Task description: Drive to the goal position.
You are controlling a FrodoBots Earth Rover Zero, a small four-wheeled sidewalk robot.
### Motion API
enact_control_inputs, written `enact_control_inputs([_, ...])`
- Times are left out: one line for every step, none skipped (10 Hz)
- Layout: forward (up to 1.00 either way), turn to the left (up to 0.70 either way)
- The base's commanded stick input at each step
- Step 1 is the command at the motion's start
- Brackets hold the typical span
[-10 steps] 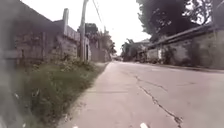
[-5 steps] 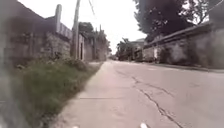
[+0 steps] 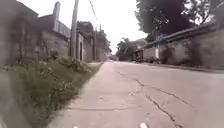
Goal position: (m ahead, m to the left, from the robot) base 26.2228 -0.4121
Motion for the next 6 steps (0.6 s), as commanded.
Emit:
enact_control_inputs([0.70,0.00])
enact_control_inputs([0.70,0.00])
enact_control_inputs([0.70,0.00])
enact_control_inputs([0.70,0.00])
enact_control_inputs([0.70,0.00])
enact_control_inputs([0.70,0.00])
